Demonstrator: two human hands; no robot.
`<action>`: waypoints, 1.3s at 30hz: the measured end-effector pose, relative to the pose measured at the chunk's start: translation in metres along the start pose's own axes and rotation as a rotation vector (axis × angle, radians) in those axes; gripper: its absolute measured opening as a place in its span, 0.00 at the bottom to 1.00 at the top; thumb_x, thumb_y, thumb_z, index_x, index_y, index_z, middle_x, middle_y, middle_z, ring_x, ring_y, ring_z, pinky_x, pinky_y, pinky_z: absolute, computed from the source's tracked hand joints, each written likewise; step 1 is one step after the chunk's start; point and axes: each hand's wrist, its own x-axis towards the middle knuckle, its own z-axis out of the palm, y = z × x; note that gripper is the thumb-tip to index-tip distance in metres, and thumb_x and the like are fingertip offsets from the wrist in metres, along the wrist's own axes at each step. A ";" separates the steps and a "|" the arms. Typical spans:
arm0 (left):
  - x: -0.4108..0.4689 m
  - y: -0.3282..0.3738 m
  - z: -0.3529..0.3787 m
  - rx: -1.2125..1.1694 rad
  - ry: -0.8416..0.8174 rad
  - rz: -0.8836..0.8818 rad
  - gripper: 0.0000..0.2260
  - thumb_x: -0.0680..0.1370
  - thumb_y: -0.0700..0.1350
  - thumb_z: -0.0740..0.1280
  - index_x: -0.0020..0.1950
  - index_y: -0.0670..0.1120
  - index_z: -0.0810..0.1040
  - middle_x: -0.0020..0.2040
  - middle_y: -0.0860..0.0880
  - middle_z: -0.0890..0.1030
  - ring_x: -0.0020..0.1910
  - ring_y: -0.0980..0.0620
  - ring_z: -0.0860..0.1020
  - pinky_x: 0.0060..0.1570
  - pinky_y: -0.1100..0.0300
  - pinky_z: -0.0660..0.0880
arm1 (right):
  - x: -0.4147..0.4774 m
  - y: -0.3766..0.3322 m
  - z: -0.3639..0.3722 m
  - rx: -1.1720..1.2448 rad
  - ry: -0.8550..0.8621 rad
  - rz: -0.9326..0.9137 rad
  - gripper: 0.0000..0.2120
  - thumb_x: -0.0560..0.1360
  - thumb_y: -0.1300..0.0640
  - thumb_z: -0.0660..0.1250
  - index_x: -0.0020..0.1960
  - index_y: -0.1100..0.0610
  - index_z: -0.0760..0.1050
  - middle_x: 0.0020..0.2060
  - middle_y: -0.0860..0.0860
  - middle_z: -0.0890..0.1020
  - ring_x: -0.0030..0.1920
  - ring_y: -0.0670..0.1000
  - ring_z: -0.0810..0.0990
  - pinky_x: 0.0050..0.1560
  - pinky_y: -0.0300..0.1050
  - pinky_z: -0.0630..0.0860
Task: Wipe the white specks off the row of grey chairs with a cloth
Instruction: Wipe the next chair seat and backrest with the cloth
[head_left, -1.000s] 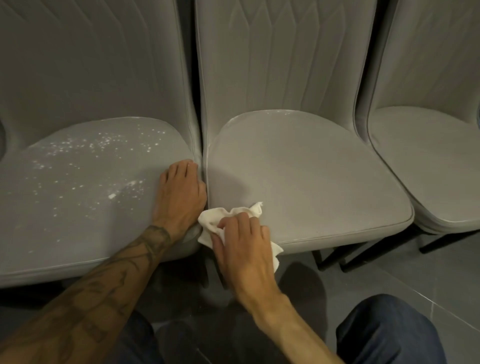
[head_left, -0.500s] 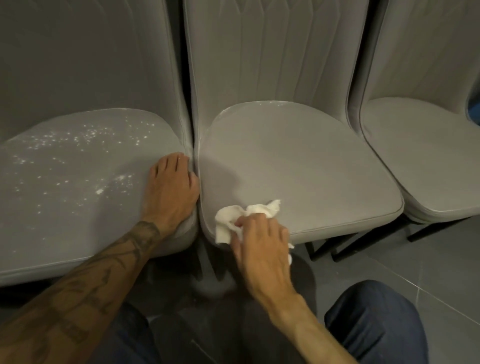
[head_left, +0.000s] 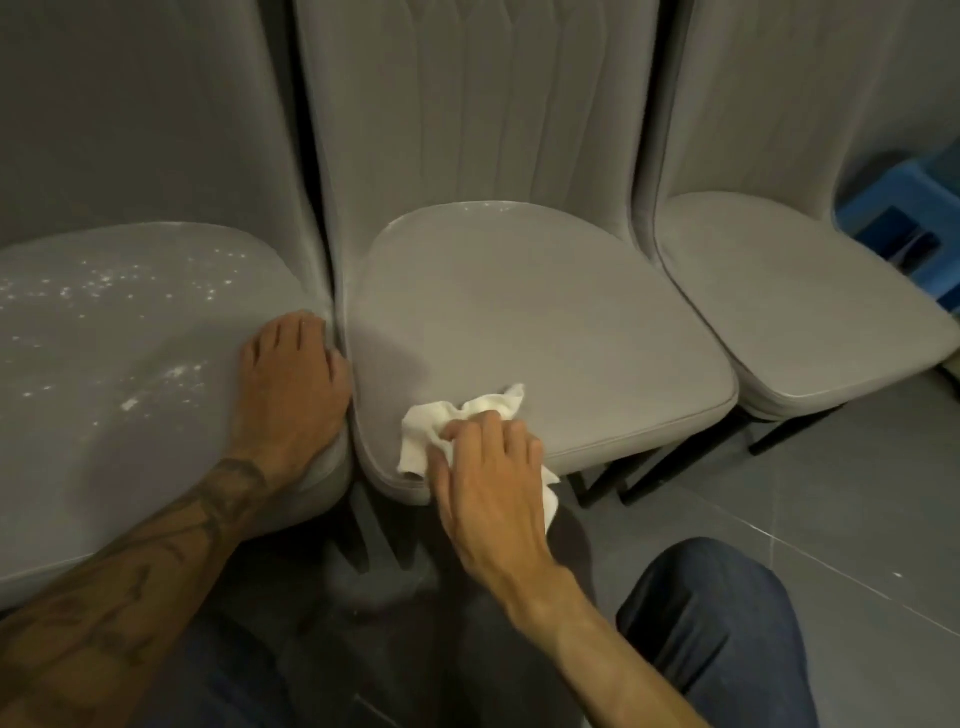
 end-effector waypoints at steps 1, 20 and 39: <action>-0.001 0.000 0.000 0.007 0.000 0.004 0.14 0.80 0.47 0.57 0.59 0.40 0.74 0.56 0.36 0.77 0.56 0.35 0.74 0.58 0.40 0.70 | 0.002 0.009 -0.003 -0.016 -0.007 -0.017 0.09 0.83 0.48 0.57 0.56 0.52 0.71 0.49 0.50 0.73 0.46 0.51 0.67 0.49 0.47 0.62; -0.005 0.019 -0.010 0.015 -0.082 -0.060 0.23 0.80 0.48 0.54 0.64 0.32 0.75 0.62 0.28 0.77 0.58 0.27 0.75 0.60 0.35 0.71 | 0.006 0.053 -0.025 0.049 0.099 0.292 0.06 0.81 0.56 0.60 0.51 0.57 0.74 0.47 0.53 0.74 0.45 0.56 0.72 0.50 0.53 0.67; 0.005 0.019 -0.018 0.076 -0.149 -0.047 0.19 0.81 0.50 0.53 0.59 0.41 0.77 0.60 0.40 0.79 0.56 0.38 0.77 0.58 0.43 0.72 | 0.122 0.039 0.015 0.182 -0.096 -0.115 0.10 0.82 0.52 0.59 0.56 0.57 0.74 0.52 0.56 0.77 0.52 0.60 0.74 0.57 0.57 0.71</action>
